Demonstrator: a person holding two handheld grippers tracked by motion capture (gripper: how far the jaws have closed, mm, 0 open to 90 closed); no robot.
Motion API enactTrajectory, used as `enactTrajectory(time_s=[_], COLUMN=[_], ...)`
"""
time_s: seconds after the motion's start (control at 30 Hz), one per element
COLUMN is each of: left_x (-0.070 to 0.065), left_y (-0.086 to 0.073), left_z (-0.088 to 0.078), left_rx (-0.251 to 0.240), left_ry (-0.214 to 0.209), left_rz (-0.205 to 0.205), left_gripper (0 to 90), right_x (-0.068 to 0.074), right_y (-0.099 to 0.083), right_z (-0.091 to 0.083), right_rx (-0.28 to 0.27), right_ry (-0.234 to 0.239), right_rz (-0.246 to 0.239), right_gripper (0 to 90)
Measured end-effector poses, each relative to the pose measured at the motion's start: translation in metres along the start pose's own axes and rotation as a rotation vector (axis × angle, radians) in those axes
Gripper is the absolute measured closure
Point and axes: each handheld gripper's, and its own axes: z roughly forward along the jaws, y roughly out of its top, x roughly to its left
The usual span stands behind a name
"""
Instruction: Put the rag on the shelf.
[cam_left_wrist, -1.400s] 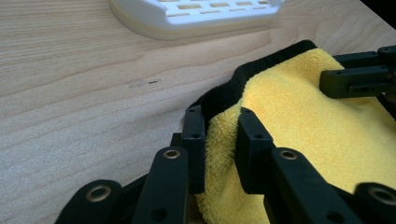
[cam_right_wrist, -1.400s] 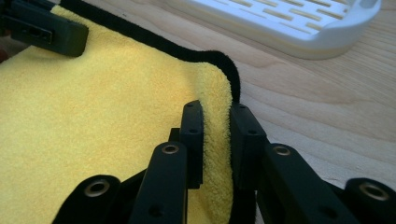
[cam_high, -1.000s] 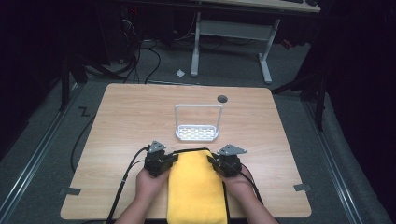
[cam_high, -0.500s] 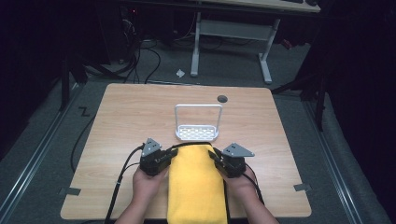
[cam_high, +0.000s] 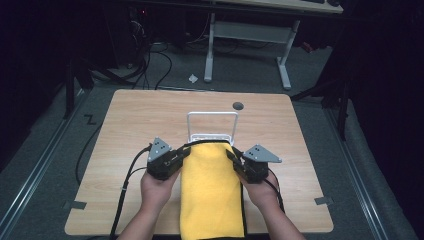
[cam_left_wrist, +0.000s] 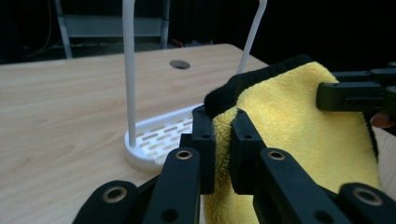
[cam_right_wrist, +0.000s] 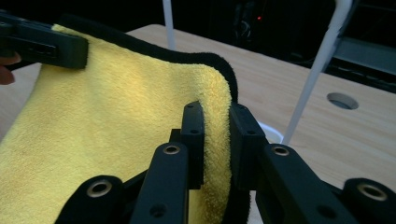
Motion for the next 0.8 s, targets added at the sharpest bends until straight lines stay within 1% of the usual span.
enactTrajectory(time_s=[0.03,0.17,0.27,0.37,0.4,0.5,0.63,0.8], left_x=[-0.001,-0.004,-0.006,-0.007,-0.008,-0.01,-0.009,-0.006], left_y=[0.003,0.015,0.022,0.032,0.035,0.046,0.06,0.076], left_z=[-0.001,-0.004,-0.005,-0.007,-0.008,-0.01,-0.01,-0.011], left_rx=[-0.004,-0.031,-0.045,-0.075,-0.086,-0.115,-0.141,-0.17], left_ry=[0.003,0.009,0.013,0.02,0.021,0.027,0.034,0.035], left_rz=[0.006,0.017,0.029,0.05,0.054,0.076,0.093,0.099], left_gripper=[82.8,82.8,82.9,83.3,83.3,83.3,83.4,83.5], right_x=[0.0,0.0,0.0,-0.001,-0.002,-0.004,-0.007,-0.01], right_y=[0.003,0.012,0.018,0.025,0.028,0.038,0.052,0.069], right_z=[-0.001,-0.004,-0.009,-0.013,-0.015,-0.018,-0.022,-0.023], right_rx=[-0.003,-0.021,-0.044,-0.072,-0.082,-0.113,-0.15,-0.187], right_ry=[0.001,-0.014,-0.021,-0.016,-0.017,-0.02,-0.022,-0.026], right_rz=[0.009,0.011,-0.013,-0.014,-0.02,-0.021,-0.021,-0.03], right_gripper=[78.3,78.5,78.6,78.6,78.6,78.6,78.5,78.6])
